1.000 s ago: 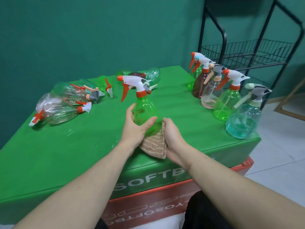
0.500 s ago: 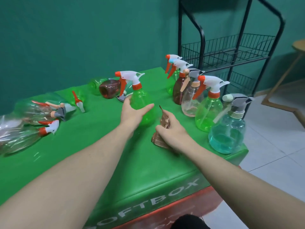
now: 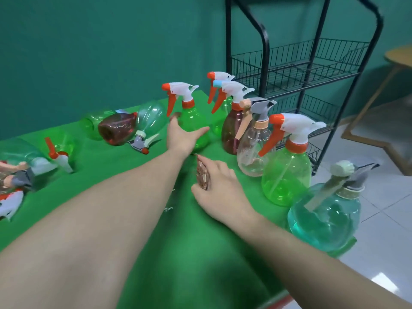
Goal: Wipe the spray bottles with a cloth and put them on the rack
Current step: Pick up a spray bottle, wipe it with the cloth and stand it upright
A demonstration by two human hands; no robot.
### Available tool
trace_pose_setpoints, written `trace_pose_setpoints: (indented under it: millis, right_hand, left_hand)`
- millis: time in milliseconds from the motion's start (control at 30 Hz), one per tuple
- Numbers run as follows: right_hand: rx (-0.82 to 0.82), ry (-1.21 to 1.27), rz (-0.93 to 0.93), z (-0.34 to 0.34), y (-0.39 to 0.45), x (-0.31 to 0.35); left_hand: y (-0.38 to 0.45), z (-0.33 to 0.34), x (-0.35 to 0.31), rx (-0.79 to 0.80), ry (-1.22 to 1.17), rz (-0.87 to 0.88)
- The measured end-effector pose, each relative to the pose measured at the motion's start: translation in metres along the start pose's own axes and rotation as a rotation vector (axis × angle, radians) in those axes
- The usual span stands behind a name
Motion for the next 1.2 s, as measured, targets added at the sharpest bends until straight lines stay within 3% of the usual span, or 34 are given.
trace_pose_setpoints:
  millis: [200, 433, 633, 867, 1200]
  right_hand:
    - [-0.015, -0.050, -0.038, 0.007, 0.007, -0.001]
    - [0.026, -0.078, -0.037, 0.007, 0.003, 0.009]
    - [0.061, -0.093, -0.042, 0.019, -0.007, 0.029]
    - [0.068, -0.139, -0.063, 0.038, 0.004, 0.052]
    - [0.048, -0.164, -0.055, 0.059, 0.058, 0.056]
  left_hand:
    - [0.014, 0.015, 0.003, 0.015, -0.005, -0.013]
    - [-0.005, -0.011, 0.012, 0.054, 0.025, -0.019]
    - [-0.029, -0.060, 0.040, 0.138, 0.298, 0.072]
    - [-0.023, -0.112, 0.082, 0.174, 0.634, 0.063]
    - [0.044, -0.099, 0.088, 0.235, 0.793, 0.087]
Point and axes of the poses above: each hand's wrist, its own y-axis towards the middle knuckle, its own z-axis out of the palm, x = y × z, the point moved 8 cm from there along y, towards the middle knuckle, and after that the axes turned 7 degrees about y, right-handed, at the moved point
